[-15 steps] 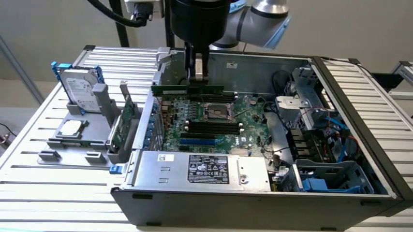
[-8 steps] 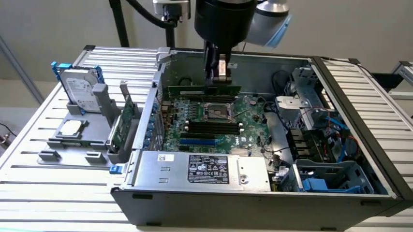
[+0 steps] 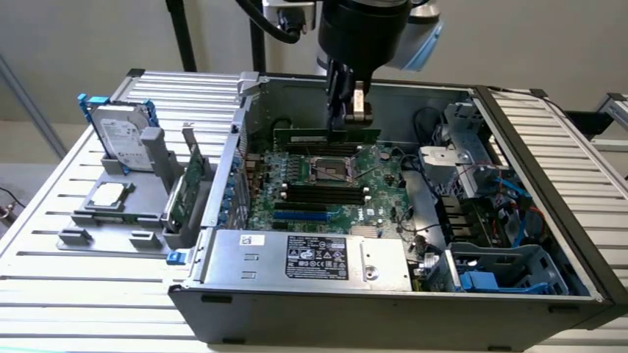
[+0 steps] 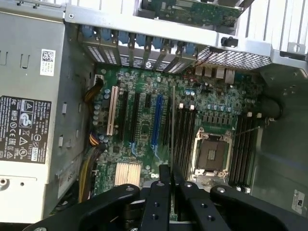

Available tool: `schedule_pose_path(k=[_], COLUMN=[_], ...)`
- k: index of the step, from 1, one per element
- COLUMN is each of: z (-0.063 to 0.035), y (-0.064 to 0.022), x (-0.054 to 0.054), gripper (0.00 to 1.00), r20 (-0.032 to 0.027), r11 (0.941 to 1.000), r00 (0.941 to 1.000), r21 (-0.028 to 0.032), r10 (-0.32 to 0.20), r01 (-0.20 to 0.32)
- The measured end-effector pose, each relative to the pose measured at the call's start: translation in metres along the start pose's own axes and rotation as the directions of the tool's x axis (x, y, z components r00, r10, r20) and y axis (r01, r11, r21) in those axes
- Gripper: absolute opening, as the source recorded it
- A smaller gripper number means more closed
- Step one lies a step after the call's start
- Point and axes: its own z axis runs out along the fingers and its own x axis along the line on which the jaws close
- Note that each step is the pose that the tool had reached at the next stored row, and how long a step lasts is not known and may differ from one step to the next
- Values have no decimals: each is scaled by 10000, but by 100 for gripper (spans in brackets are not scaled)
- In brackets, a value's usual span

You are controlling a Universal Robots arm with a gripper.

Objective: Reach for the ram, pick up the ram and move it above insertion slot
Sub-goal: 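Pick up the ram and move it above insertion slot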

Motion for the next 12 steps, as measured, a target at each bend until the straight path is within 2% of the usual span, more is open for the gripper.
schedule_pose_path(k=[12], z=[95], y=[-43], x=[-132], gripper=[13], r20=[13], r11=[9990], r00=[9991], r21=[56], r10=[434], r01=[-434])
